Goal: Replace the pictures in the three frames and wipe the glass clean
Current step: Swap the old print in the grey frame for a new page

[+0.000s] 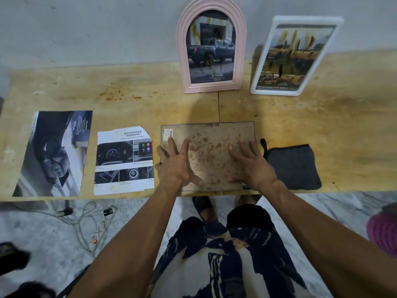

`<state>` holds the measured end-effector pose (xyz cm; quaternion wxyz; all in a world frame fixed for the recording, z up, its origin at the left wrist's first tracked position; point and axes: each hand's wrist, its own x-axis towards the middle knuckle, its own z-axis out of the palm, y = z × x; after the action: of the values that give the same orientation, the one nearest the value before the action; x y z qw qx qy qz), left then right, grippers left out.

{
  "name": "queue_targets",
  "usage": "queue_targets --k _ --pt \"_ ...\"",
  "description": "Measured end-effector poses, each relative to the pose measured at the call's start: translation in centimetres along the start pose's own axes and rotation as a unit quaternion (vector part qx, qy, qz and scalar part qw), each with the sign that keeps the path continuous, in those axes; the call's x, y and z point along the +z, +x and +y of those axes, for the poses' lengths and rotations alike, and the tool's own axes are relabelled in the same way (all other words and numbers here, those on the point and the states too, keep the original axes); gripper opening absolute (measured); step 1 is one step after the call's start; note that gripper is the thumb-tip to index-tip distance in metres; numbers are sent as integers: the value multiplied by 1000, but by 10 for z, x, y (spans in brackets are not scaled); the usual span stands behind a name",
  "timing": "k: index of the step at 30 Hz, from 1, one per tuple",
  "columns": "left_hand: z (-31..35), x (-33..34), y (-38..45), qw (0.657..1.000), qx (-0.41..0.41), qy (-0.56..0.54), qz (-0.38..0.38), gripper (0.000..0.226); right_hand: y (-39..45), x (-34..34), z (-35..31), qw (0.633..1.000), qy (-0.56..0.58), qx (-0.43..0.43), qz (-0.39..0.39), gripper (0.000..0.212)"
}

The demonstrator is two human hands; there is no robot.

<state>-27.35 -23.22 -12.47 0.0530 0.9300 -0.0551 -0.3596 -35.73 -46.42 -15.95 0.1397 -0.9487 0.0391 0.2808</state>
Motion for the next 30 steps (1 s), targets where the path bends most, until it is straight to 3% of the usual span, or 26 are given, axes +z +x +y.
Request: queue_targets --k 7,10,21,26,30 --pt "-1 2 -3 1000 2 -14 9 146 -23 8 -12 999 -18 -22 28 69" --pt "-4 4 -3 1000 4 -16 12 145 -38 23 -8 998 23 -26 53 71" --pt "-13 19 -11 997 12 -41 72 132 -36 25 -6 999 -22 -18 29 77" --pt "-28 30 -24 986 -23 -88 138 120 -40 29 6 990 56 -48 120 70" --pt "-35 37 -30 975 -84 -157 131 130 -38 25 4 988 97 -35 117 68"
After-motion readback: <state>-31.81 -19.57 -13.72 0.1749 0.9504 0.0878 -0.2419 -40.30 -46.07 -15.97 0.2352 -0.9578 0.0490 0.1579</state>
